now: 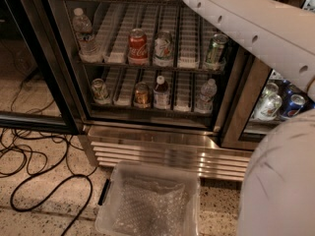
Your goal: Pick pepsi can from top shelf of fridge
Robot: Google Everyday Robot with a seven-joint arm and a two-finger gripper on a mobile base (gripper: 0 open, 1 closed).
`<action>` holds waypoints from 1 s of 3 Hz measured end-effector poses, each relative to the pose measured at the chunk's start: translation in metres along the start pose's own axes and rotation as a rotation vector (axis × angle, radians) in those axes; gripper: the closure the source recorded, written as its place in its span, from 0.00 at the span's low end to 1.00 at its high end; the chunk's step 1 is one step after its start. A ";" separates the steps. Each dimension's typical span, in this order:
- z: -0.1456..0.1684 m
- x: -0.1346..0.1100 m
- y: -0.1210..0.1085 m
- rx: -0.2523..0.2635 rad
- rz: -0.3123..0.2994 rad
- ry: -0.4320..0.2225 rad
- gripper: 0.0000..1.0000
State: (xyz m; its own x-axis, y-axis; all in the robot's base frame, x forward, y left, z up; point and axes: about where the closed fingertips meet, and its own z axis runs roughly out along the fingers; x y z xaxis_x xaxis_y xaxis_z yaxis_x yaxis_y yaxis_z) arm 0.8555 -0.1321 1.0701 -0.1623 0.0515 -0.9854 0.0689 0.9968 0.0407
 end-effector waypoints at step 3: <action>-0.008 -0.005 -0.002 -0.011 0.039 0.010 1.00</action>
Offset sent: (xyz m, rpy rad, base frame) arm 0.0000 0.0000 0.0000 0.0000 0.0000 0.0000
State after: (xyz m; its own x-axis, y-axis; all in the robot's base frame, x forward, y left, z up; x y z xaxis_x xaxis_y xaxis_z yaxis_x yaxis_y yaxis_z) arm 0.8479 -0.1344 1.0765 -0.1698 0.0911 -0.9813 0.0641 0.9946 0.0812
